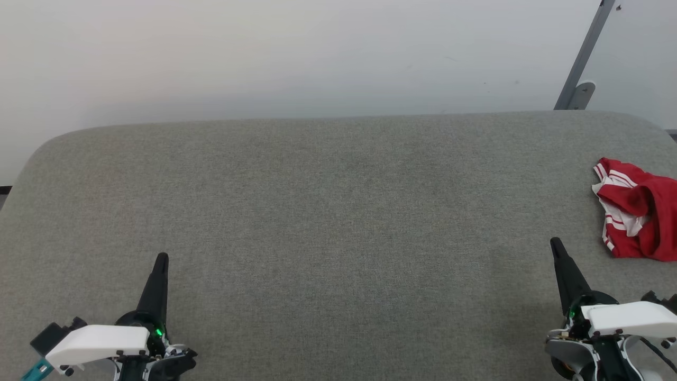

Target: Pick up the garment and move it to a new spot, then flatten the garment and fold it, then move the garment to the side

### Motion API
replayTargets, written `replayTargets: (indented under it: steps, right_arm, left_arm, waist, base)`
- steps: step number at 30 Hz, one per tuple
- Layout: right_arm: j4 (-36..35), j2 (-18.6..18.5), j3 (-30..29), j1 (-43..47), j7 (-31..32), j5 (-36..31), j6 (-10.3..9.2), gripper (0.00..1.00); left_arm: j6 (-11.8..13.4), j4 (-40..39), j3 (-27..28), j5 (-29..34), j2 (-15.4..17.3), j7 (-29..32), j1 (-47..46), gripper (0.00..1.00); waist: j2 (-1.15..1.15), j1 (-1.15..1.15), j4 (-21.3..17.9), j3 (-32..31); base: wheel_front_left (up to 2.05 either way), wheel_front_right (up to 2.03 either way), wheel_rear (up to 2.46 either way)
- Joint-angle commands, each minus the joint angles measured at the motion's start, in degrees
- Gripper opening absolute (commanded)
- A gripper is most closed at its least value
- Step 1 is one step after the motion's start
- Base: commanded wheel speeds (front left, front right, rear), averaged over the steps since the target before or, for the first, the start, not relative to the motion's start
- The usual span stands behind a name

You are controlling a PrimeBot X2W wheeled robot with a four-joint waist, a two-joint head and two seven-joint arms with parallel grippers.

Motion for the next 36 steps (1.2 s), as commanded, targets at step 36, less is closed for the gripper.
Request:
replayTargets:
  steps: [36]
  right_arm:
    - [0.5,0.2,-0.4,-1.6,1.6,7.6,0.00,0.00]
  left_arm:
    - [-0.3,1.3,0.4,-6.9,-0.6,2.4,-2.8,0.00]
  waist:
    - [0.00,0.00,-0.1,0.3]
  base:
    - [0.00,0.00,0.00]
